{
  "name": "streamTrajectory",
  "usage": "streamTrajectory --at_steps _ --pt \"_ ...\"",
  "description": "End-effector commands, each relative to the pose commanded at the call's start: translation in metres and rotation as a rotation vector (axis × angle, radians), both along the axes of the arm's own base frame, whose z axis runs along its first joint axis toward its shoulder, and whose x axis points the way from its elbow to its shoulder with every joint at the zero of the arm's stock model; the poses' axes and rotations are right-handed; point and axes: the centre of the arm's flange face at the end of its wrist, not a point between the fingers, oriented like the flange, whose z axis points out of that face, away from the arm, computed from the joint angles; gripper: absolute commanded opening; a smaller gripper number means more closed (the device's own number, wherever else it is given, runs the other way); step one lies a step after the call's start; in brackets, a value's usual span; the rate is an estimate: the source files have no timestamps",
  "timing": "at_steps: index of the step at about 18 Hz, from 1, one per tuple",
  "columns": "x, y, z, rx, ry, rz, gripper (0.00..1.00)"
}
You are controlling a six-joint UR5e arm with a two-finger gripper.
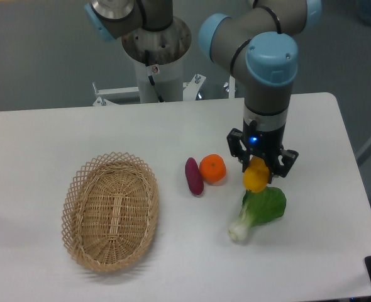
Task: Place the mango in the basket
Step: 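Carry the mango over the wicker basket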
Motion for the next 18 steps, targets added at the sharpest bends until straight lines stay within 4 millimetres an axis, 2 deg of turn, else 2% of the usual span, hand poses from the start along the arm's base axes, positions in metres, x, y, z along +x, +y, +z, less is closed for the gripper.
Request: streamTrajectory --at_steps 5,11,16,18 --pt "0.056 0.038 -0.018 0.033 -0.024 0.092 0.52" --pt "0.136 0.087 -0.038 0.077 -0.056 0.185 0.52" --pt "0.197 0.133 -0.075 0.106 -0.091 0.256 0.52" --pt "0.210 0.143 -0.089 0.105 -0.098 0.255 0.52"
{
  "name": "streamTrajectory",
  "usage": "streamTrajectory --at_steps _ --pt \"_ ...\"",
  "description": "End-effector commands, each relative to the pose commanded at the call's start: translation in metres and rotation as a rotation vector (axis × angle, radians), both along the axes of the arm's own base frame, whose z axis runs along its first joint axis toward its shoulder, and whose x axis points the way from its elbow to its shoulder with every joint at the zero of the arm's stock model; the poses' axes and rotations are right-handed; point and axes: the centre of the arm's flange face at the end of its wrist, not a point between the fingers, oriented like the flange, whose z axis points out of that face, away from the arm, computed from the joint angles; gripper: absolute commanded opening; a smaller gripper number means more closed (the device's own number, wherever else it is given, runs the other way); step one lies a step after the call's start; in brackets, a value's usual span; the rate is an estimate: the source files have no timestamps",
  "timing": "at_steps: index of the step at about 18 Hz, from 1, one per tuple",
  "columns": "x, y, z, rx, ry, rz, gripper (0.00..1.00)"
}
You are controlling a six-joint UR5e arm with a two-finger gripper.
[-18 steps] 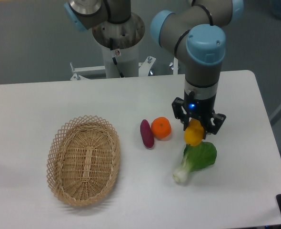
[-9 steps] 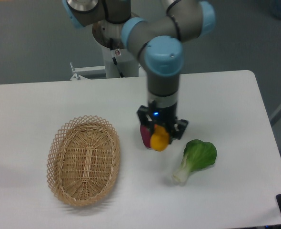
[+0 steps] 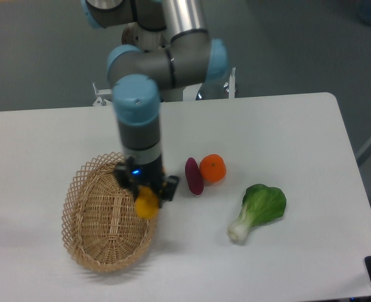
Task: Place the mango in the basket
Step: 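Carry the mango over the wicker basket, then lower the mango into the basket and open the gripper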
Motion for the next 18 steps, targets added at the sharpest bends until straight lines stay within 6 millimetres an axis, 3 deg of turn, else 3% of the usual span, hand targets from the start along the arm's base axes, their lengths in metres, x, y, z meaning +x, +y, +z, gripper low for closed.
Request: streamTrajectory --at_steps 8,15,18 --pt "0.041 0.020 -0.045 -0.063 -0.032 -0.065 0.53" --pt "0.052 0.019 -0.056 -0.081 -0.042 -0.078 0.62" --pt "0.048 0.023 -0.048 -0.066 -0.021 -0.079 0.99"
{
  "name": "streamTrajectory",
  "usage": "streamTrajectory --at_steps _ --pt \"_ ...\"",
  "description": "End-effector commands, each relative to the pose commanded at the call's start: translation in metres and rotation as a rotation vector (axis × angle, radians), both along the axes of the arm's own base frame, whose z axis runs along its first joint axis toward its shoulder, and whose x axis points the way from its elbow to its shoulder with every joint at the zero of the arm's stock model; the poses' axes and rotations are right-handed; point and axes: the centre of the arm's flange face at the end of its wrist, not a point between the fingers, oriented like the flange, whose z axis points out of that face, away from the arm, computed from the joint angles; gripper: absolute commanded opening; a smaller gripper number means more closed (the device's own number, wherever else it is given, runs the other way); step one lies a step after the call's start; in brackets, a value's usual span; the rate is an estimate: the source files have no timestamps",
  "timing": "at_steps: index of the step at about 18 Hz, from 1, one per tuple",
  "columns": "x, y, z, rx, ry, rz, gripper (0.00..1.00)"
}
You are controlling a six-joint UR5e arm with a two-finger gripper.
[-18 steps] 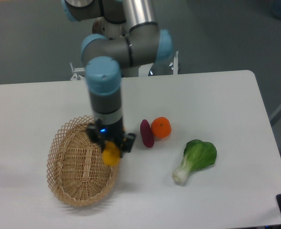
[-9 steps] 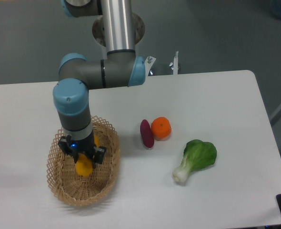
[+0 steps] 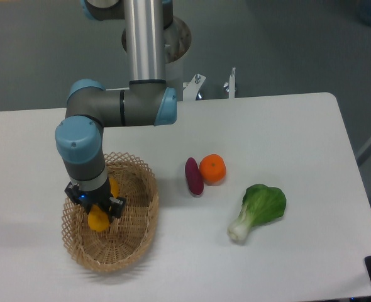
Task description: Place the mango in the basket
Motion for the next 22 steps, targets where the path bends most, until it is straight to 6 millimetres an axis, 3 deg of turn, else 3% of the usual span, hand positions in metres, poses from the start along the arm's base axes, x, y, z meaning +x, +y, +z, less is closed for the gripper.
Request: streamTrajectory --at_steps 5,8,11,16,20,22 --pt "-0.003 0.001 0.011 0.028 0.016 0.002 1.00" --pt "-0.017 0.006 0.030 0.047 0.065 0.017 1.00" --pt "-0.049 0.002 0.059 0.081 0.110 0.071 1.00" --pt "-0.111 -0.024 0.118 0.156 0.165 0.139 1.00" --pt "-0.152 -0.050 0.148 0.173 0.216 0.121 1.00" --pt "-0.173 -0.063 0.151 0.170 0.223 0.106 1.00"
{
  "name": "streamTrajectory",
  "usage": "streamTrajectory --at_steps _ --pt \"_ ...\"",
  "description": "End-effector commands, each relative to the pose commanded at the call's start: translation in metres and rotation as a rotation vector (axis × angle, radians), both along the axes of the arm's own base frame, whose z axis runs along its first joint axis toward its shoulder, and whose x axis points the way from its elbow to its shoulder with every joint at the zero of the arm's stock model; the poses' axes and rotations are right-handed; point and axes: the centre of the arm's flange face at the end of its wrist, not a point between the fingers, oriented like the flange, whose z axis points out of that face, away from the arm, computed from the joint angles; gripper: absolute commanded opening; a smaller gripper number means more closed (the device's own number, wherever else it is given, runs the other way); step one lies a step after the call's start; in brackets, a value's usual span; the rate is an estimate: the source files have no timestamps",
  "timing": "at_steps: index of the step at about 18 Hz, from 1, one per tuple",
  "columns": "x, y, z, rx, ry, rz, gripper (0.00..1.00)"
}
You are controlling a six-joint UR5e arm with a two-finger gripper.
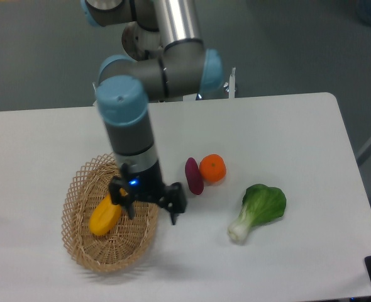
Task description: Place the mango in the basket
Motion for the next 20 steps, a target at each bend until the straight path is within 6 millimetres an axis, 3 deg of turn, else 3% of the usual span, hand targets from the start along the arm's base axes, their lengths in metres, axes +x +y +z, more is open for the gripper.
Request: streamTrajectory --at_steps 6,11,16,20 --pt "-0.054 -0.048 0.023 -0.090 -0.034 -0.090 1.00" --pt "-0.084 -0.077 0.040 -0.153 -0.037 -0.178 1.00" --pt "-0.102 -0.108 0.046 -0.216 -0.040 -0.286 1.00" --pt "-0.108 -0.118 0.053 -0.217 -0.026 -0.291 1.00"
